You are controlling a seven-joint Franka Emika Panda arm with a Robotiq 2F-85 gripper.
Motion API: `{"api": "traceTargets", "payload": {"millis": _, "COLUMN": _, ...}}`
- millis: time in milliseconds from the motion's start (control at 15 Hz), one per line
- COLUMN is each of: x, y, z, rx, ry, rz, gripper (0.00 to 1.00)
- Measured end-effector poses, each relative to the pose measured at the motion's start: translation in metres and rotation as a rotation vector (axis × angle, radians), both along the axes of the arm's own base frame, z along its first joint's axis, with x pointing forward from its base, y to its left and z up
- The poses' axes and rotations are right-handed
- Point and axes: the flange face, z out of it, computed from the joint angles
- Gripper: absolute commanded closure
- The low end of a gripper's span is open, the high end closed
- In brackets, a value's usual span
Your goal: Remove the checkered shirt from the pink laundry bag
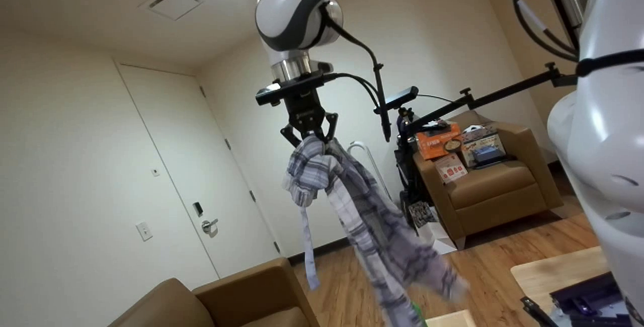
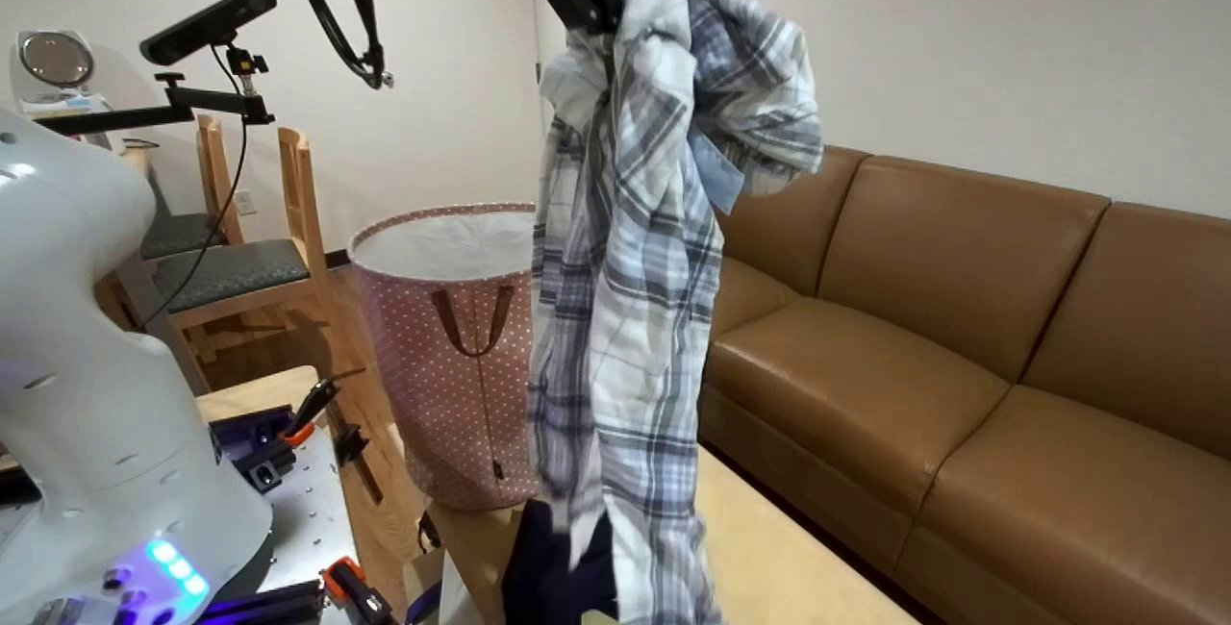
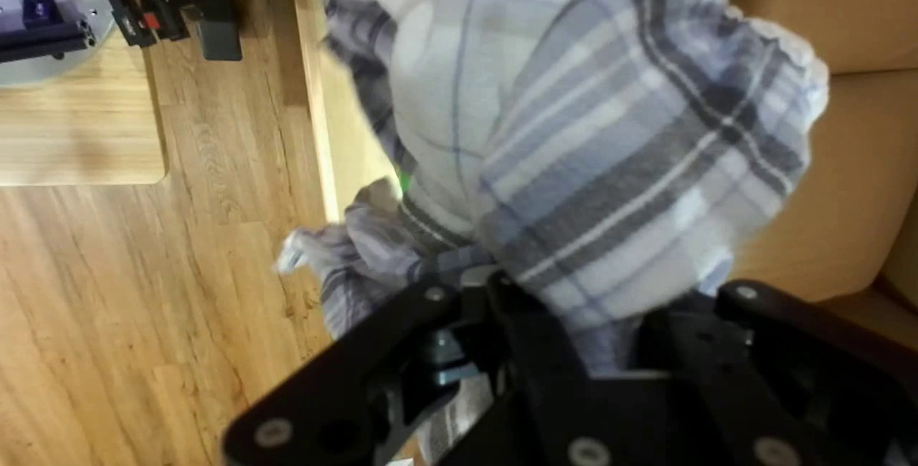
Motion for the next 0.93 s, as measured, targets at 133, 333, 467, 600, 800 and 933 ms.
{"api": "traceTargets", "payload": {"millis": 133, "x": 0.009, "y": 0.002, "z": -0.022, "rx": 0.018, "ry": 0.037, "rz": 0.008, "gripper": 0.89}}
{"api": "traceTargets", "payload": {"millis": 333, "x": 0.018, "y": 0.0, "z": -0.057, "rx": 0.039, "ry": 0.107, "rz": 0.008, "gripper": 0.89}}
{"api": "traceTargets", "payload": {"millis": 467, "x": 0.024, "y": 0.003, "z": -0.085, "rx": 0.05, "ry": 0.154, "rz": 0.018, "gripper": 0.89}}
{"api": "traceTargets", "payload": {"millis": 600, "x": 0.032, "y": 0.017, "z": -0.116, "rx": 0.056, "ry": 0.2, "rz": 0.051, "gripper": 0.74}}
{"api": "traceTargets", "payload": {"millis": 800, "x": 0.045, "y": 0.048, "z": -0.155, "rx": 0.058, "ry": 0.264, "rz": 0.115, "gripper": 0.75}}
{"api": "traceTargets", "payload": {"millis": 933, "x": 0.047, "y": 0.051, "z": -0.158, "rx": 0.057, "ry": 0.27, "rz": 0.121, "gripper": 0.89}}
